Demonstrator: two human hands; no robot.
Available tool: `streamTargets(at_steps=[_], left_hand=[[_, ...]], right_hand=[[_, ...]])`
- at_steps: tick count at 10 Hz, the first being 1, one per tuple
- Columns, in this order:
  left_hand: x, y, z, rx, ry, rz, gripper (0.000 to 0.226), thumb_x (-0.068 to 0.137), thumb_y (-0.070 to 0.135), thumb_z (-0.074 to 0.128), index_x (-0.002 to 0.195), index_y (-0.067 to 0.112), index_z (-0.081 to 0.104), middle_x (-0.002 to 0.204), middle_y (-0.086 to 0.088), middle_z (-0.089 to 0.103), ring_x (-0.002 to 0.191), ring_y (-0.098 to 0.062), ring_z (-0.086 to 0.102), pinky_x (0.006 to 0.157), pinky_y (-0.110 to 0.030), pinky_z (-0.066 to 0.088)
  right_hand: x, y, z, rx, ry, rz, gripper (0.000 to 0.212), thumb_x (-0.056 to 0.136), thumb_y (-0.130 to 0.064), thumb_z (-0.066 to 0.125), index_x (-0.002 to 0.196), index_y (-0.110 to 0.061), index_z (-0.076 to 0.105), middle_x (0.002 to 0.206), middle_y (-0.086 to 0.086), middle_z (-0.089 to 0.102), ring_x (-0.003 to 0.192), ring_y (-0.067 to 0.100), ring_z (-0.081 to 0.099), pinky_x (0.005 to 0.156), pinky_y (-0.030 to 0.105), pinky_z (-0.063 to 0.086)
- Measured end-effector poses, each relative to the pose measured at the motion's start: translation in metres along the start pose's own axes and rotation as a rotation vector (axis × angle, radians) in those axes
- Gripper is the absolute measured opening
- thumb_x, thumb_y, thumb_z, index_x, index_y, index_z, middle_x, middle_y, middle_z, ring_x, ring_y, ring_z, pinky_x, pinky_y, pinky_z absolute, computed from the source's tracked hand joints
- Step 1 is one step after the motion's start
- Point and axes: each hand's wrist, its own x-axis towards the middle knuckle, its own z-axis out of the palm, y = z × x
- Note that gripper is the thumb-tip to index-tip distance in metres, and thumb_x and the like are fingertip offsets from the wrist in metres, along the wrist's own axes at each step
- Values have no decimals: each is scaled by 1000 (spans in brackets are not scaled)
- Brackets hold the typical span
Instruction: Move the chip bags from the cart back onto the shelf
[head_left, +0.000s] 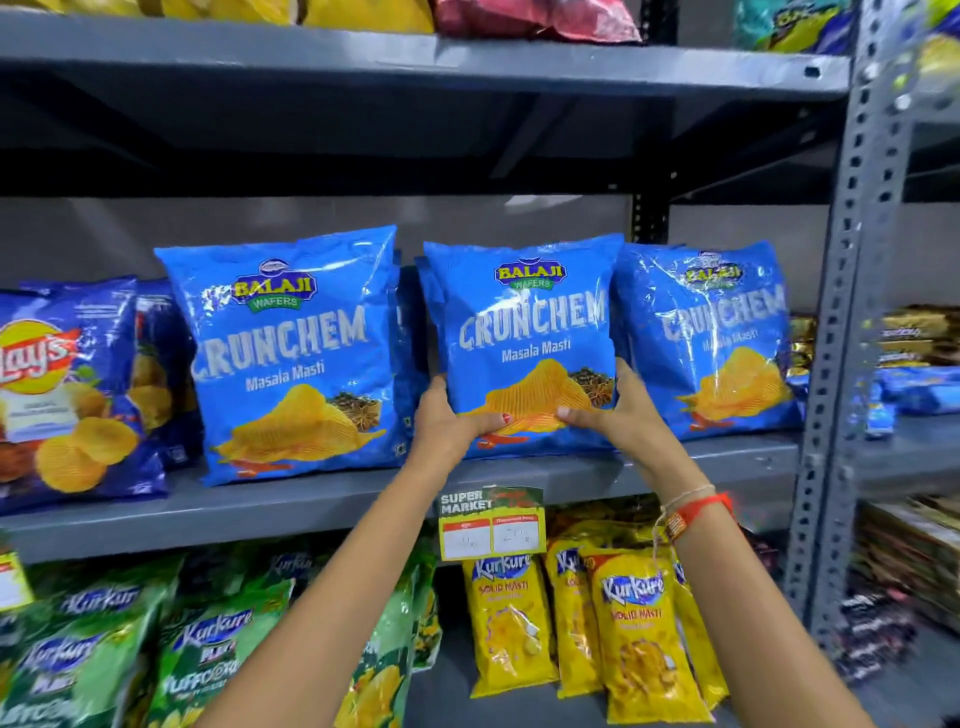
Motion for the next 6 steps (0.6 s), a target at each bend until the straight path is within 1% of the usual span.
streamTargets(at_steps=[1, 2, 3, 4, 5, 6], left_hand=[[-1, -3, 3, 42, 80, 36, 66, 60, 10, 82, 116, 9, 47, 118, -13, 62, 106, -29, 57, 94, -48, 49], [-1, -6, 5, 61, 114, 9, 77, 59, 14, 83, 124, 9, 42, 123, -13, 59, 110, -30, 55, 96, -49, 47], [-2, -5, 7, 74, 127, 0, 80, 59, 13, 83, 126, 9, 38, 126, -12, 57, 114, -30, 53, 97, -43, 46], [-3, -5, 9, 68, 125, -17, 86, 61, 12, 82, 131, 12, 32, 130, -9, 53, 117, -27, 50, 96, -37, 43], [-13, 0, 7, 63, 158, 34, 95, 61, 20, 82, 137, 16, 25, 140, -7, 44, 127, -25, 43, 104, -39, 39], [-23, 9, 6, 17, 249, 177, 92, 69, 33, 75, 141, 22, 19, 150, -1, 29, 136, -17, 30, 111, -35, 30]], right_hand=[[10, 6, 2, 34, -20, -28, 67, 70, -3, 76, 127, -14, 41, 122, 0, 52, 113, 13, 48, 84, 9, 44], [16, 13, 4, 85, -51, 12, 73, 70, -2, 76, 131, -12, 37, 130, 4, 50, 121, 16, 46, 101, 26, 41], [16, 14, 4, 74, -61, 68, 96, 60, -24, 85, 138, -13, 30, 141, 1, 43, 131, 17, 38, 109, 32, 33], [16, 20, 2, 56, -64, 91, 114, 47, -43, 88, 140, -18, 26, 147, 8, 40, 135, 25, 37, 112, 46, 36], [2, 4, -1, 58, 36, 4, 87, 65, -17, 81, 135, -18, 30, 129, 7, 49, 116, 21, 48, 97, 35, 42], [-12, -23, -15, 241, 274, -152, 68, 71, -13, 77, 124, -28, 38, 124, 3, 49, 115, 19, 49, 98, 33, 41]])
